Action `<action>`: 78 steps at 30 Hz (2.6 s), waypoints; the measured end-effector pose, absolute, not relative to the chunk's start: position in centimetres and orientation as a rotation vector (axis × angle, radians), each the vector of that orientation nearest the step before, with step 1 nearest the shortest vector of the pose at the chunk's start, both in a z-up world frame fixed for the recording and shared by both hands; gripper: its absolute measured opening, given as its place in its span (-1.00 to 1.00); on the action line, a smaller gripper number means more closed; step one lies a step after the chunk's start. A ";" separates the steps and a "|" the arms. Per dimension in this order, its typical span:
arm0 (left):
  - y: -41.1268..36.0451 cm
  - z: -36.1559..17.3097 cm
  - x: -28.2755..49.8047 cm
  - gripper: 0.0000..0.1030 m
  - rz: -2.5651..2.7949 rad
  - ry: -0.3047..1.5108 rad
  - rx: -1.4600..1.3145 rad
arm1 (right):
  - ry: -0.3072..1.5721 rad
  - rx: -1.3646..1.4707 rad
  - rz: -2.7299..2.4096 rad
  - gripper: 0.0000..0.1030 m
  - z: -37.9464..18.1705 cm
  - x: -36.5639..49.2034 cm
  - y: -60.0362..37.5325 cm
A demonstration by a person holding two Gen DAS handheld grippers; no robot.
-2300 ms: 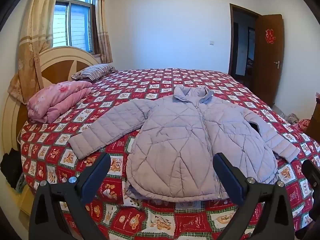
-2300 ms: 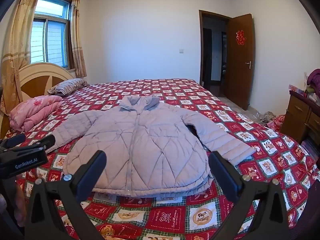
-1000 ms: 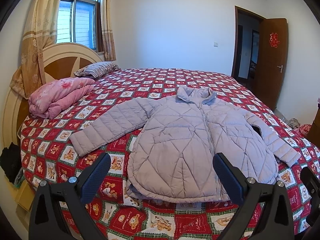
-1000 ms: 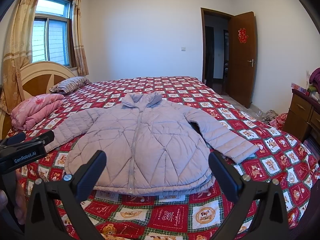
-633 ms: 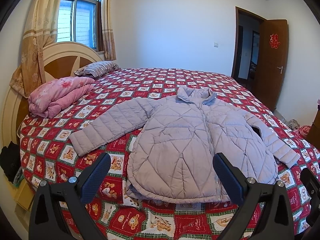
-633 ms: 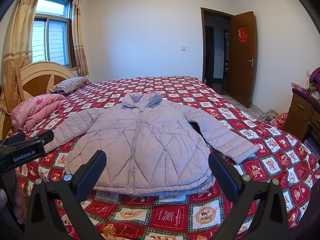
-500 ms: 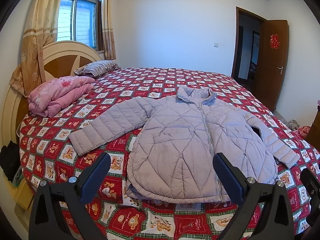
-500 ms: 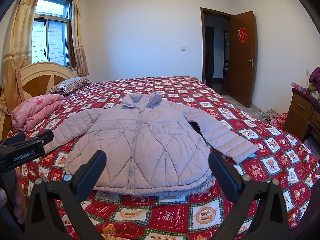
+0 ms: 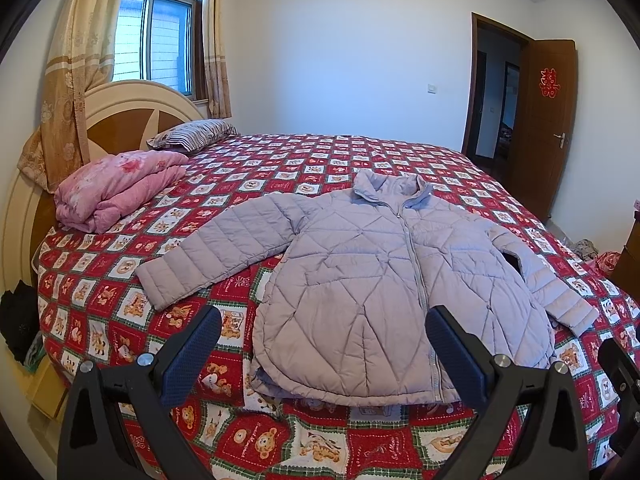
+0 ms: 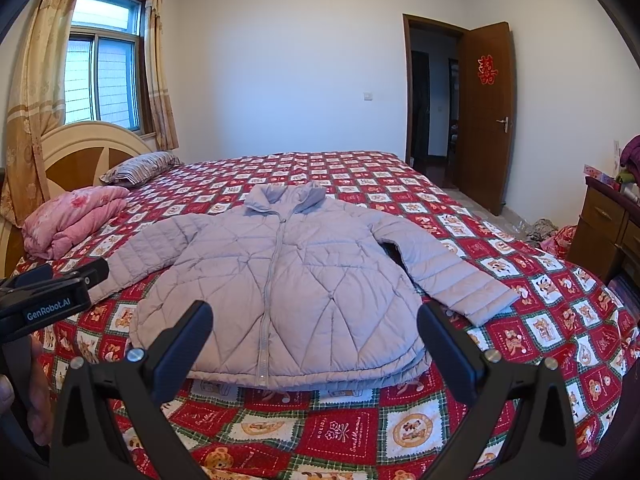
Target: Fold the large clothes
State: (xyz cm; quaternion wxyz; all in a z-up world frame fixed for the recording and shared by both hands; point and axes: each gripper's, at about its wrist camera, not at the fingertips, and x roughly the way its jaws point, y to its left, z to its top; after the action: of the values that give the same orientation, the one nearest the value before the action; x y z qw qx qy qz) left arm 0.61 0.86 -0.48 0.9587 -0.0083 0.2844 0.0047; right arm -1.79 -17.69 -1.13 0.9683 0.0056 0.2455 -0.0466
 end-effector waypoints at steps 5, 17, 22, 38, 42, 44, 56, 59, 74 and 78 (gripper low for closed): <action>0.7 -0.6 0.7 0.98 0.008 0.578 -0.018 | 0.499 0.012 -0.093 1.00 -1.2 -1.8 -17.6; 1.0 -1.1 0.8 0.98 0.000 0.595 -0.033 | 0.500 0.011 -0.092 1.00 -1.3 -1.7 -17.5; 1.2 -1.4 1.2 0.98 -0.006 0.604 -0.035 | 0.503 0.009 -0.091 1.00 -1.6 -1.7 -17.4; 1.6 -6.5 12.4 0.98 0.061 0.689 0.090 | 0.658 0.168 -0.411 1.00 -7.6 5.1 -33.3; 2.1 -8.3 16.6 0.98 0.086 0.728 0.080 | 0.721 0.298 -0.515 0.99 -10.0 6.7 -39.8; 2.0 -9.3 18.9 0.98 0.101 0.747 0.080 | 0.744 0.341 -0.542 0.94 -10.8 7.5 -42.0; 1.2 -13.5 27.7 0.98 0.160 0.834 0.131 | 0.853 0.392 -0.551 -0.09 -15.0 11.8 -47.0; 1.2 -13.7 28.6 0.98 0.170 0.836 0.155 | 0.849 0.366 -0.530 -0.67 -14.6 12.0 -47.4; 7.2 -12.5 31.8 0.98 0.252 0.842 0.101 | 0.671 0.114 -0.556 -0.82 -4.5 16.6 -46.6; 7.2 -11.5 32.7 0.98 0.251 0.824 0.075 | 0.625 0.037 -0.483 -0.82 -2.1 19.3 -42.4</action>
State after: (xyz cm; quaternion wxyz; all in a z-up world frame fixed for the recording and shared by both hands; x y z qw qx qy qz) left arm 32.72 7.25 -11.52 0.9079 0.0364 0.3995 0.1216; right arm 19.26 -42.41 -2.11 0.9229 0.0183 0.3043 -0.2352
